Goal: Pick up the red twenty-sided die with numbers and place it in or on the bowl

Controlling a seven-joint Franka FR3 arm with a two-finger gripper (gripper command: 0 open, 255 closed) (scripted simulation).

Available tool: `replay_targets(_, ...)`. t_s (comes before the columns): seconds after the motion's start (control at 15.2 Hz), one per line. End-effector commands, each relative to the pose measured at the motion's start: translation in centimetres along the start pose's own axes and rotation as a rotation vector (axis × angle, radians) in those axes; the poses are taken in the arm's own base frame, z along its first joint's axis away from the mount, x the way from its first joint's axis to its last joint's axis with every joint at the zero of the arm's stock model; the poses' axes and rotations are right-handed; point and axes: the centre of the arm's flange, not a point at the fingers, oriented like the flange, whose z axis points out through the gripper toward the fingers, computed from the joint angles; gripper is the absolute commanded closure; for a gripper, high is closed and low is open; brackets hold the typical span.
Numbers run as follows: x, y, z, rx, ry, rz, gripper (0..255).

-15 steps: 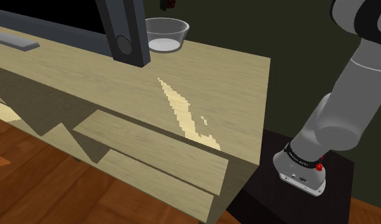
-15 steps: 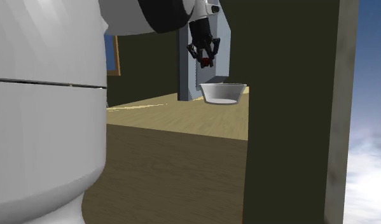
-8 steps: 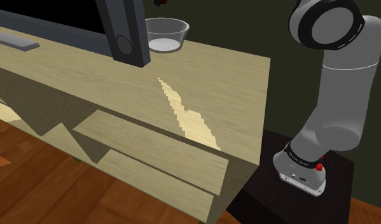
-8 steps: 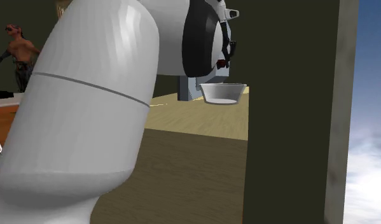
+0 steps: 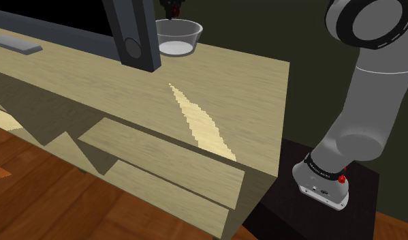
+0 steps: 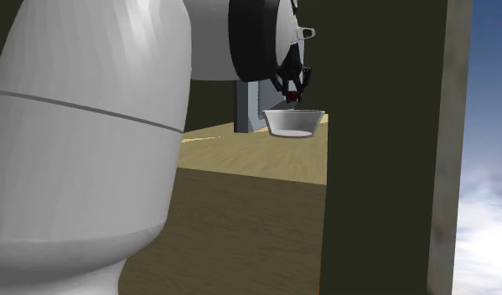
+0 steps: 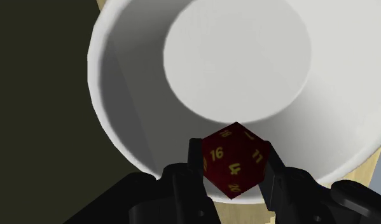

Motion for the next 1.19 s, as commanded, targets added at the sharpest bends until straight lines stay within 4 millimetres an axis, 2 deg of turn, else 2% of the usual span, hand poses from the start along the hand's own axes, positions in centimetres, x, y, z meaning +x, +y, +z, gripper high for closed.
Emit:
replay_targets(0.0, -0.4, -0.1, 1.1, 0.000, 0.000, 0.000, 255)
replay_targets(0.2, -0.9, -0.2, 2.5, 0.000, 0.000, 0.000, 255)
replay_targets(0.66, -0.9, -0.2, 2.5, 0.000, 0.000, 0.000, 255)
replay_targets(0.73, -0.9, -0.2, 2.5, 0.000, 0.000, 0.000, 0)
replay_targets(1.06, -0.9, -0.2, 2.5, 0.000, 0.000, 0.000, 0)
replay_targets(1.12, -0.9, -0.2, 1.2, 0.000, 0.000, 0.000, 0)
